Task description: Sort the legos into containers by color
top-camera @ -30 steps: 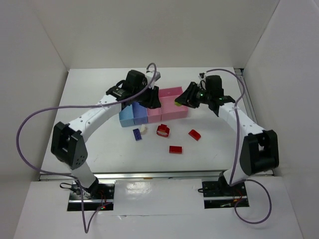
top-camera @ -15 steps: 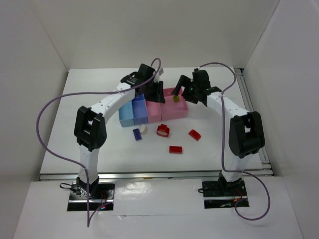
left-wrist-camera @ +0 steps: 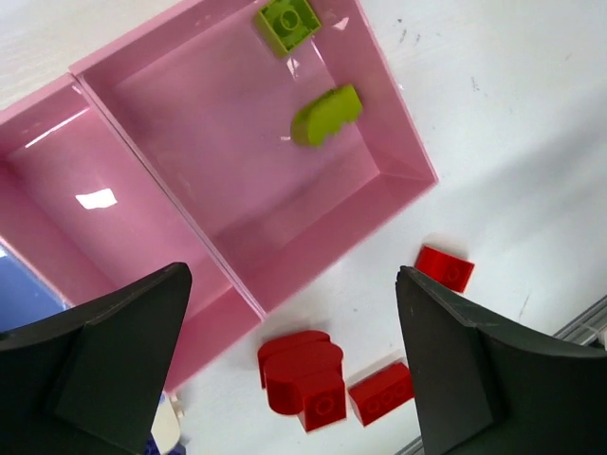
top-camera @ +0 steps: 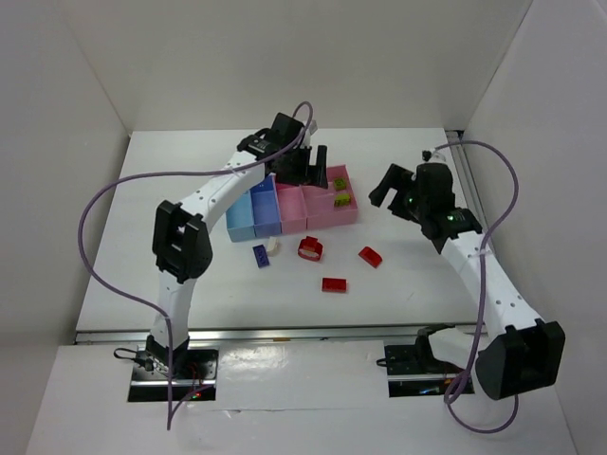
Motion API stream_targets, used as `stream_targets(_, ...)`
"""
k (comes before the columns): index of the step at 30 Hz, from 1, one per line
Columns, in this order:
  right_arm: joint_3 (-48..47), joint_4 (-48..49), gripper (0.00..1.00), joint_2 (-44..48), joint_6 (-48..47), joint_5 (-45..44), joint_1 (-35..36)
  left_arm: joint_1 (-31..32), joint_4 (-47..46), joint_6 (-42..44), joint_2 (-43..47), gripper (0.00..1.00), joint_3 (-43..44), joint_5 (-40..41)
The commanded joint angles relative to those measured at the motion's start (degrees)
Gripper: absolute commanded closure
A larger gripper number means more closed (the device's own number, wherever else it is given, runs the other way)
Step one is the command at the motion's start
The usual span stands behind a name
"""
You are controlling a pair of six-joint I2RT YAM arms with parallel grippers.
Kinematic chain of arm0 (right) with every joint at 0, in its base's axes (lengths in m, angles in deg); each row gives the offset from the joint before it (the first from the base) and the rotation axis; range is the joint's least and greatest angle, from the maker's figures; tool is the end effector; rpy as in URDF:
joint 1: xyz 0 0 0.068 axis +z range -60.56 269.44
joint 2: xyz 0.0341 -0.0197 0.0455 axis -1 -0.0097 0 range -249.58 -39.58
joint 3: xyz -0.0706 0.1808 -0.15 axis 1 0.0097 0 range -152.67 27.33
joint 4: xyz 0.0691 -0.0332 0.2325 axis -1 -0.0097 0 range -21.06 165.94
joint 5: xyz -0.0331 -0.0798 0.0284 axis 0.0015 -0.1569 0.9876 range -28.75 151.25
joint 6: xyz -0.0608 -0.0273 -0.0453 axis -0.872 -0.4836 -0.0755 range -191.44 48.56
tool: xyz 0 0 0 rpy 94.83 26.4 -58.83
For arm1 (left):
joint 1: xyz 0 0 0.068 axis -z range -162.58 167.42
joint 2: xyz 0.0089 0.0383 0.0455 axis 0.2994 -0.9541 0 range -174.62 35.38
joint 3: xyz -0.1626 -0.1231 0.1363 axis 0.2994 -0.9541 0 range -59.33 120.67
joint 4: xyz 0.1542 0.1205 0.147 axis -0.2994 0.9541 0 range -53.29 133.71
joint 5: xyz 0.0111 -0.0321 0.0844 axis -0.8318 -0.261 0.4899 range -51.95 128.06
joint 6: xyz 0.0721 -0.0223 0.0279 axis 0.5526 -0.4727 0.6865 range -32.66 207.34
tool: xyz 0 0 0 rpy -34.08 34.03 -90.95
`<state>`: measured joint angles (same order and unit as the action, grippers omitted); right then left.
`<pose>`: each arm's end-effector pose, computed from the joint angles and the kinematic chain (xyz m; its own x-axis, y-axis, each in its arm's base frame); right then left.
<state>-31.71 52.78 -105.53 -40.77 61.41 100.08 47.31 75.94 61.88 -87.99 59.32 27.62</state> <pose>0.2763 0.0520 0.2888 -0.5190 0.4217 -0.7435 0.0903 0.8920 0.4429 0.4127 -0.2518 0.2524 -0.8025 -0.0263 -0.5960 0.2860 0.8598 -0.4230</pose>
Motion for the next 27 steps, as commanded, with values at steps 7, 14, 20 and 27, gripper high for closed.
stream_targets(7, 8.9, -6.7, 0.01, 1.5, -3.3, 0.2, 15.1, 1.3, -1.6, 0.5, 25.3, 0.01, -16.8, 10.8)
stream_targets(14, 3.9, -5.5, 0.01, -9.9, 3.8, -11.0, 32.3, -1.7, -1.1, -2.7, 37.2, 0.01, -30.3, 10.4)
stream_targets(20, -1.9, -0.6, 0.1, -18.9, 14.5, -17.6, 38.5, -3.4, -1.1, -3.7, 42.1, 0.01, -38.5, 14.7)
stream_targets(27, -8.5, -1.9, 0.22, -27.3, 16.4, -23.9, 39.6, -4.0, -1.1, -2.2, 43.5, 0.01, -39.6, 14.7)
